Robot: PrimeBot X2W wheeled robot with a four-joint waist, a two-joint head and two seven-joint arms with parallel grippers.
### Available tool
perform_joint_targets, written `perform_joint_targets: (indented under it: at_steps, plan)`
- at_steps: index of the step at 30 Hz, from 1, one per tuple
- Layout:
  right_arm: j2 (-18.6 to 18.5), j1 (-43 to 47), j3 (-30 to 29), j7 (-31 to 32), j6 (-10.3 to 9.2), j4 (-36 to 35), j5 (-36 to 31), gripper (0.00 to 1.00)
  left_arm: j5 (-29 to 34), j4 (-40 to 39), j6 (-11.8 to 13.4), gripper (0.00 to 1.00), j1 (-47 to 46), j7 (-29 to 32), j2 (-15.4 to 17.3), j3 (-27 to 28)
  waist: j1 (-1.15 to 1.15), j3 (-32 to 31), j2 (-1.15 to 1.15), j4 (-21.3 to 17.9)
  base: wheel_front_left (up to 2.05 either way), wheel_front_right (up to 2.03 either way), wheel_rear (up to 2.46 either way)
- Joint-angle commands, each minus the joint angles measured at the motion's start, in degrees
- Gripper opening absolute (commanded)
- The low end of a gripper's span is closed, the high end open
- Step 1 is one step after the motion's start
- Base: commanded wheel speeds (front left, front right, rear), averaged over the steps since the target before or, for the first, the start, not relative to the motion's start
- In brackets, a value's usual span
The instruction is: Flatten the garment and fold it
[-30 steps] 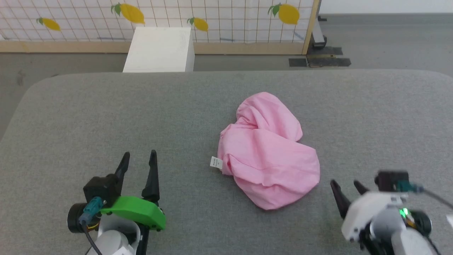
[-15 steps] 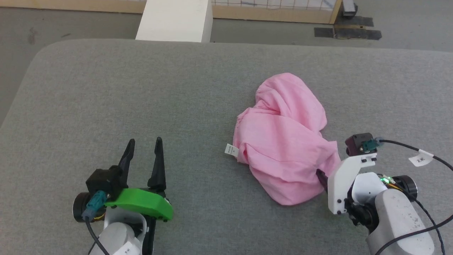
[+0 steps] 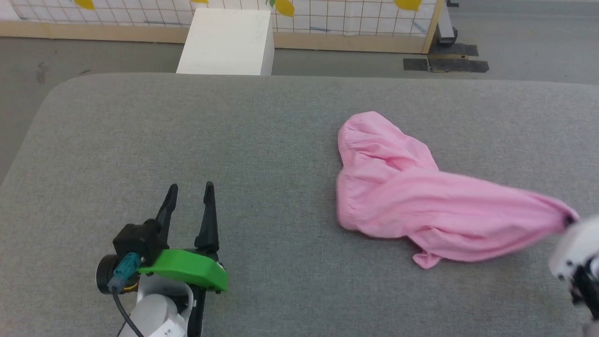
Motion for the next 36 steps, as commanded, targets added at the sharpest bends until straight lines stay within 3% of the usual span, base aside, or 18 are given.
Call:
perform_joint_targets:
  at_steps: [1, 5, 7, 14, 18, 21, 22, 24, 29, 36]
  plan:
    - [0.0, 2.5, -2.4, 1.1, -0.08, -0.2, -0.8, 0.0, 0.3, 0.2, -0.4, 1.0, 0.3, -0.4, -0.3, 0.1, 0.0, -0.2, 0.0, -0.2, 0.0, 0.0, 0.0]
    - [0.1, 6.4, -3.2, 4.6, -0.08, 2.1, -0.1, 0.0, 0.0, 1.0, -0.8, 1.0, 1.1, -0.4, -0.3, 0.2, 0.0, -0.3, 0.0, -1.4, 0.0, 0.0, 0.0]
    - [0.1, 6.4, -3.0, 3.0, -0.08, 2.8, 1.6, 1.0, -0.1, 1.4, -1.0, 1.0, 1.2, -0.4, -0.4, -0.1, 0.0, -0.3, 0.0, -1.9, 0.0, 0.0, 0.0]
    - [0.1, 4.9, -2.4, -7.8, -0.08, 0.1, 7.0, 1.0, -2.4, 1.1, -1.5, 1.0, -0.1, 2.3, -2.0, -0.8, 0.0, -1.3, 0.0, -4.0, 0.0, 0.0, 0.0]
    - [0.1, 6.3, -1.6, -12.0, -0.08, -2.7, 9.9, 1.0, -5.0, -0.8, -2.6, 1.0, -3.8, 7.3, -4.3, -3.0, 0.0, -1.1, 0.0, -5.8, 0.0, 0.0, 0.0]
    - [0.1, 8.0, 0.5, -13.7, -0.08, -3.8, 12.3, 1.0, -6.9, 0.8, -3.9, 1.0, -7.1, 18.4, -5.8, -8.6, 0.0, -0.5, 0.0, -7.5, 0.0, 0.0, 0.0]
    - [0.1, 9.2, 2.6, -15.0, -0.08, -3.7, 14.4, 1.0, -8.0, 5.4, -3.5, 1.0, -11.1, 32.8, -6.7, -15.1, 0.0, 0.9, 0.0, -10.0, 0.0, 0.0, 0.0]
    - [0.1, 9.2, 3.5, -15.5, -0.08, -3.4, 15.0, 1.0, -7.1, 7.6, -2.9, 1.0, -13.1, 37.0, -6.8, -17.0, 0.0, 1.9, 0.0, -11.4, 0.0, 0.0, 0.0]
    - [0.1, 9.0, 4.3, -16.5, -0.08, -2.6, 15.7, 1.0, -5.4, 11.8, -2.0, 1.0, -16.1, 39.8, -6.2, -18.3, 0.0, 3.8, 0.0, -13.5, 0.0, 0.0, 0.0]
    - [0.1, 8.3, 5.0, -18.0, -0.08, -1.6, 16.1, 1.0, -5.1, 15.9, -2.0, 1.0, -17.1, 39.1, -5.4, -18.4, 0.0, 5.3, 0.0, -14.0, 0.0, 0.0, 0.0]
